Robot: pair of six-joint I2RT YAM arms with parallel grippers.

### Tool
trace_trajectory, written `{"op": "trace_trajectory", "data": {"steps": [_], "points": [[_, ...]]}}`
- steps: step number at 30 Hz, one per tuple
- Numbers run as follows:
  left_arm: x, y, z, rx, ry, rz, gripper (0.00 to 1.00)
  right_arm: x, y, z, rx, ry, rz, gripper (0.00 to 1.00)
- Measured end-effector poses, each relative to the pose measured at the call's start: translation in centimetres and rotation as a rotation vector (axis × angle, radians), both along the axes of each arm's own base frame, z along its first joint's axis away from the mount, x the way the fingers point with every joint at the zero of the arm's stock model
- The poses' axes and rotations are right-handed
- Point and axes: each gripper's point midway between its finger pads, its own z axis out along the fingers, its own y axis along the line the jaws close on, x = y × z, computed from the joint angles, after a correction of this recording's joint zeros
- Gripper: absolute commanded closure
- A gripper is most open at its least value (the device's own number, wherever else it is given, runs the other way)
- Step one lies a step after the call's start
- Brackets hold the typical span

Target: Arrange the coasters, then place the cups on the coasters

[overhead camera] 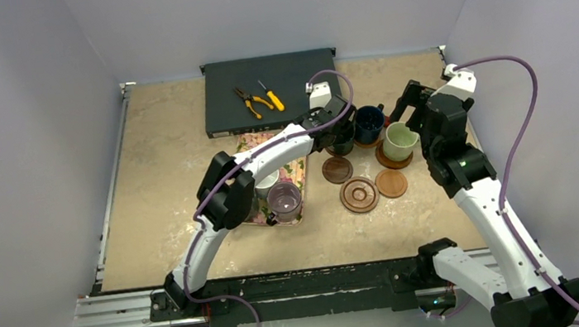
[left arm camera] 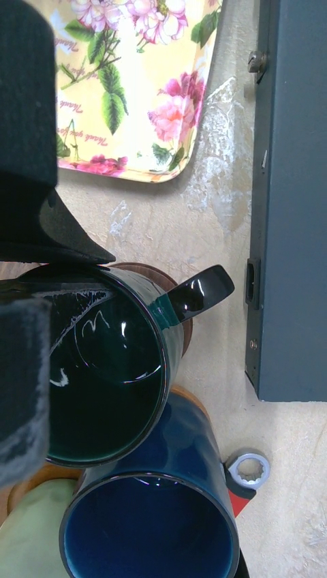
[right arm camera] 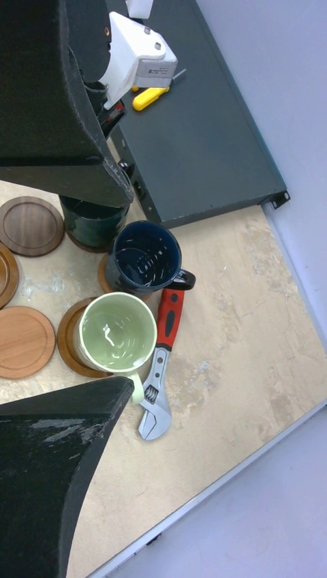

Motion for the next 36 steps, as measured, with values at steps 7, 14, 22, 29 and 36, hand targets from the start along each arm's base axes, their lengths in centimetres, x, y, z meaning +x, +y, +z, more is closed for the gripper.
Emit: {"op": "trace_trajectory", "data": {"steps": [7,14,22,29,36], "points": [[0.2,-0.1,-0.1,0.003,-0.004,0.0,1.0,0.0,0.0,0.0,-0.004,0.001,0.002,0.02],[0.3,-0.2,-0.2,0.003,-0.008,0.003,1.0,0.0,0.1,-0.1,-0.006,0.004,0.01,0.02],[0.5,0.0,-0.2,0.005,-0.009,0.005,0.86,0.0,0.3,-0.1,-0.004,0.005,0.024,0.02],[1.0,-0.2,0.2,-0.011,-0.026,0.005,0.72,0.0,0.3,-0.1,-0.005,0.005,0.024,0.02],[1.2,0.0,0.2,-0.012,-0.02,-0.002,0.71,0.0,0.3,-0.1,-0.006,0.005,0.025,0.02]]}}
